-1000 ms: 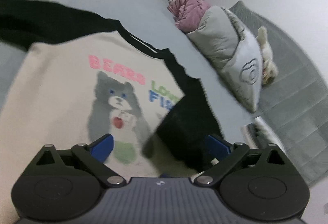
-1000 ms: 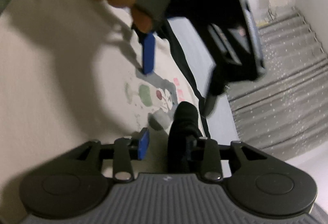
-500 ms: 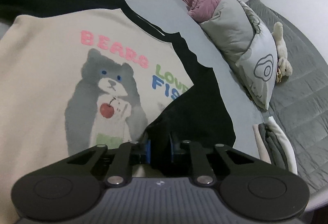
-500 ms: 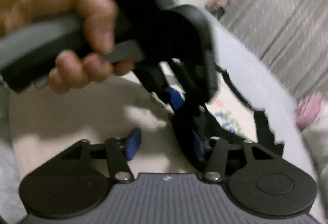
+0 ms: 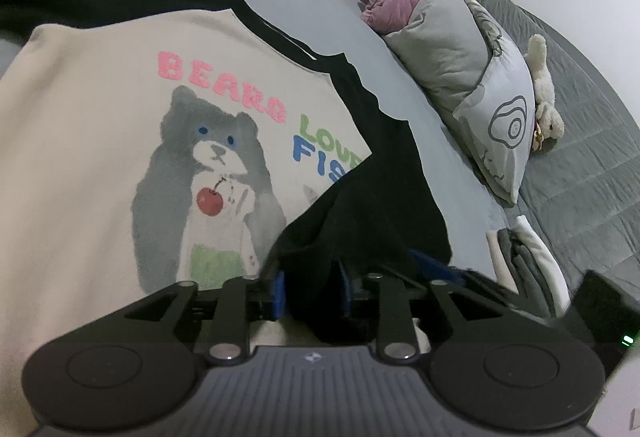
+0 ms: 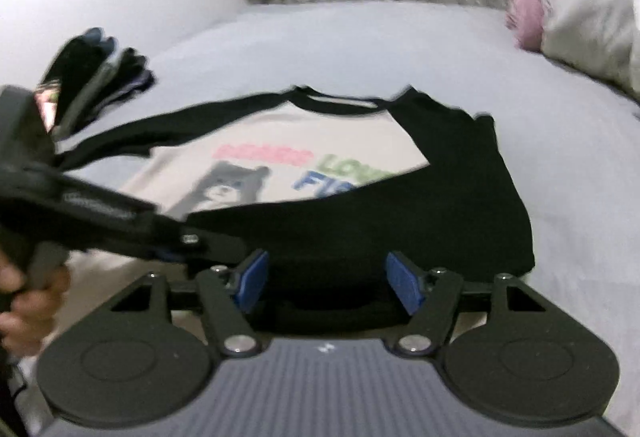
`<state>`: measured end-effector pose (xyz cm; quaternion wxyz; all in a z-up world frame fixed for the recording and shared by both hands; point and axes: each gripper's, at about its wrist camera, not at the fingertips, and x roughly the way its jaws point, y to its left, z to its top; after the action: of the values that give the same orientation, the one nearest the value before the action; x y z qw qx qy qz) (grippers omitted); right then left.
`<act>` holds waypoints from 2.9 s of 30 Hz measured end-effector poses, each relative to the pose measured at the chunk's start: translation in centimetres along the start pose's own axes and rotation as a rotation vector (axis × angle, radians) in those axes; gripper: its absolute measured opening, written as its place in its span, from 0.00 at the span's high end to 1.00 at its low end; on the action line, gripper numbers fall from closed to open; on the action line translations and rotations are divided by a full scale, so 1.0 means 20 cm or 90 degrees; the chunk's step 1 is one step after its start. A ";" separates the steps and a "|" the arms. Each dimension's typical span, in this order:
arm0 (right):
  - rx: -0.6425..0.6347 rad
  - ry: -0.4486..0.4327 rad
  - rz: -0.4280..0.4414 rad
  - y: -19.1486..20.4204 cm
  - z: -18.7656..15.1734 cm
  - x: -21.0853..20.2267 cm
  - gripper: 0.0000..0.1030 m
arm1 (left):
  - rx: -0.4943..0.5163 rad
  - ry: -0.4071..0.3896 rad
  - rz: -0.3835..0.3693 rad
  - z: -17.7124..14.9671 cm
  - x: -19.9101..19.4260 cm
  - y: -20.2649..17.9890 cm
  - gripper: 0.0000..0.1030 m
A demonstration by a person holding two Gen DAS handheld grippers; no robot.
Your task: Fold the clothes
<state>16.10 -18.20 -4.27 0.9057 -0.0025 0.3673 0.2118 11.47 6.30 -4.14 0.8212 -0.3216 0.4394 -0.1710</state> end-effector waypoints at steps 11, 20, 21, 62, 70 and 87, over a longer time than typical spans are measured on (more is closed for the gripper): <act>-0.071 -0.089 0.114 0.20 -0.06 -0.20 0.77 | -0.157 0.014 -0.239 -0.03 -0.21 0.36 0.24; -0.191 -0.061 0.208 0.46 -0.13 -0.22 0.69 | -0.159 -0.008 -0.260 -0.14 -0.43 0.51 0.23; -0.205 -0.055 0.223 0.49 -0.14 -0.22 0.68 | -0.159 -0.005 -0.254 -0.16 -0.44 0.52 0.23; -0.182 -0.037 -0.165 -0.14 -0.17 -0.19 0.17 | -0.137 -0.149 0.016 -0.32 -0.86 0.39 0.97; -0.272 -0.005 -0.183 -0.13 -0.13 -0.20 0.18 | -0.142 -0.161 -0.002 -0.29 -0.88 0.35 0.97; -0.263 -0.112 -0.315 -0.15 -0.10 -0.07 0.32 | -0.097 -0.149 0.039 -0.31 -0.81 0.28 0.97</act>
<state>15.06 -21.82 -5.25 0.9382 -0.2570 0.2251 0.0550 -2.70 17.17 -0.52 0.8449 -0.3872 0.3618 -0.0735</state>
